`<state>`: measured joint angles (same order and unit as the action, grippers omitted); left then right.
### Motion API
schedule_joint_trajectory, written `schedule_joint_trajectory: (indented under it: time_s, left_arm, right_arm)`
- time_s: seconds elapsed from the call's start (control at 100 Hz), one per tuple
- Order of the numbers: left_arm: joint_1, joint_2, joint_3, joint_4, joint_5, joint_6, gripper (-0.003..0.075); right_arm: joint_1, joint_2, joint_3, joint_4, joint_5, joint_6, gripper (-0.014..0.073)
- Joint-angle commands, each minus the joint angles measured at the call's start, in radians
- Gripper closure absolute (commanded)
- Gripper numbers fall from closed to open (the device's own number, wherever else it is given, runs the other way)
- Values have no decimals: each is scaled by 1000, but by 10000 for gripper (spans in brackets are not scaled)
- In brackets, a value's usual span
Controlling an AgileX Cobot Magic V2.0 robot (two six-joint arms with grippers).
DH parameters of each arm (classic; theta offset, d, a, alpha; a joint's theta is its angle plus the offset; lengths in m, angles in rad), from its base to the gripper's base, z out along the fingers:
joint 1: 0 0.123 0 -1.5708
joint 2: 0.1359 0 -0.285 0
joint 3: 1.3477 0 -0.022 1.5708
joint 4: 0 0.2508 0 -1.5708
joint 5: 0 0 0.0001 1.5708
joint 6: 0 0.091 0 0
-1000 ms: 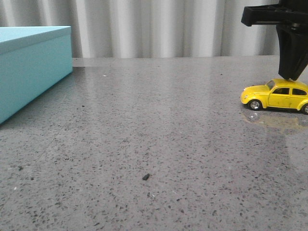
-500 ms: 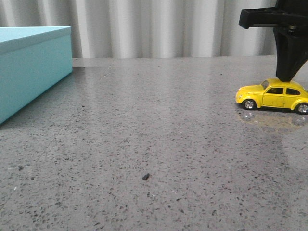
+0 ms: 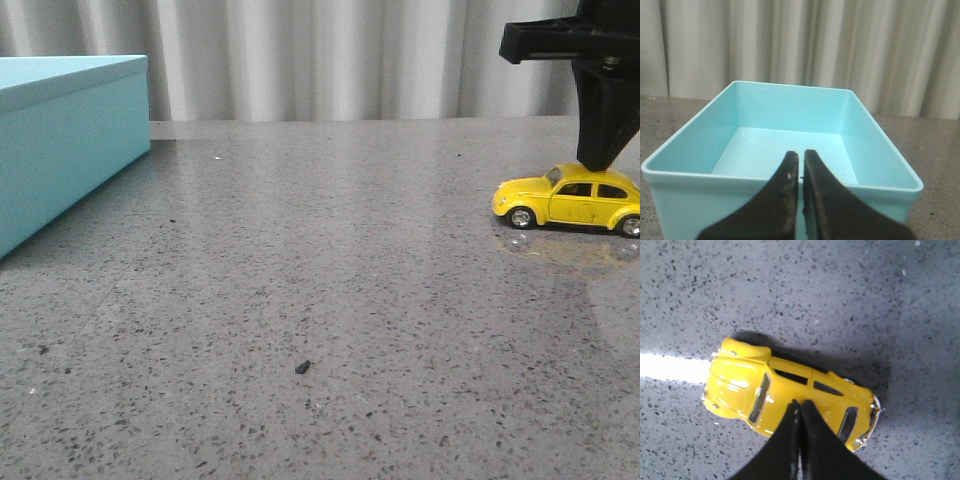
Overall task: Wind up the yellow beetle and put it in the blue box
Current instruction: 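Push the yellow car with the right gripper toward the blue bin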
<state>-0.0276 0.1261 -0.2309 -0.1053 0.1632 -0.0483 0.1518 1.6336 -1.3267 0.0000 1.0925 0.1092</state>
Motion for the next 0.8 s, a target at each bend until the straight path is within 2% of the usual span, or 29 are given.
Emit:
schedule_joint_trajectory:
  time_s: [0.0,0.79]
  left_arm:
    - [3,21,-35,-10,-79,-9,741]
    - [3,21,-35,-10,-79,-9,741]
  right_arm:
    - [-11,1,9,-69,25,21,655]
    - [-190,1,9,-117,131,21,655]
